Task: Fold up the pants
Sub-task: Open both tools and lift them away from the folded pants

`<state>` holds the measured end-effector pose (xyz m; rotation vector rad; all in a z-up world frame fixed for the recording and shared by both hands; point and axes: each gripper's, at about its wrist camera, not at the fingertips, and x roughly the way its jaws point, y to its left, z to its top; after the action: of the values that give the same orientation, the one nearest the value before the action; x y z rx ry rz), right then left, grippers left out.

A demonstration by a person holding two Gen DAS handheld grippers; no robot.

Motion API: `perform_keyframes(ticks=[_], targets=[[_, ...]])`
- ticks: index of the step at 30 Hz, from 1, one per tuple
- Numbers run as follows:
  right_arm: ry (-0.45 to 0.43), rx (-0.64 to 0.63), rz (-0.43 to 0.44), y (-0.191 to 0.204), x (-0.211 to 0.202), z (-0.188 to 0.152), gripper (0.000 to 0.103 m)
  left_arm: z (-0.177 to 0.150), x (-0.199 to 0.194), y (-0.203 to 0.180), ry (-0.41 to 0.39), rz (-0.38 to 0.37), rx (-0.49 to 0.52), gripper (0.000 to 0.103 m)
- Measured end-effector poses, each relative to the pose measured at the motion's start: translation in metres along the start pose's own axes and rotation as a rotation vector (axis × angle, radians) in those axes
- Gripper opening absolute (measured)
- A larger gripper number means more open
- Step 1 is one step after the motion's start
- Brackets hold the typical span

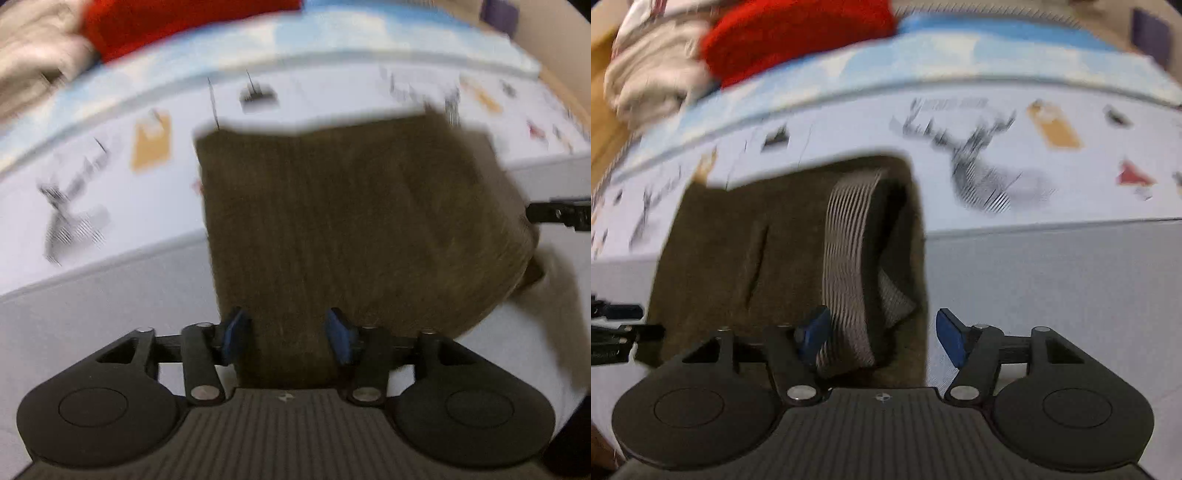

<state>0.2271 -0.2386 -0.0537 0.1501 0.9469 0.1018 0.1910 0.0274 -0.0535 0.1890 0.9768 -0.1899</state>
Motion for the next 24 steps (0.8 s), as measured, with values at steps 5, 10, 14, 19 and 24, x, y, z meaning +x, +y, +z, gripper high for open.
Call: perform_keyframes(ticks=[5,10,14,19,24], targets=[[-0.224,-0.077,-0.021,0.013,-0.069,-0.005,0.071,-0.005,-0.086,-0.005,-0.240,0.057,-0.023,0.086],[-0.443,-0.108,-0.027,0.029,-0.142,-0.025,0.095,-0.042,-0.165,-0.022,-0.447,0.133,-0.048,0.088],[-0.529,-0.120,-0.031,0.037,-0.174,-0.068,0.101,-0.084,-0.183,-0.042,-0.466,0.090,-0.151,0.103],[-0.513,-0.080,-0.013,0.049,-0.178,-0.101,0.101,-0.100,-0.158,-0.062,-0.283,0.102,-0.184,0.103],[-0.427,-0.144,-0.075,0.065,-0.150,-0.103,0.099,-0.095,-0.142,-0.061,-0.206,0.105,-0.196,0.103]])
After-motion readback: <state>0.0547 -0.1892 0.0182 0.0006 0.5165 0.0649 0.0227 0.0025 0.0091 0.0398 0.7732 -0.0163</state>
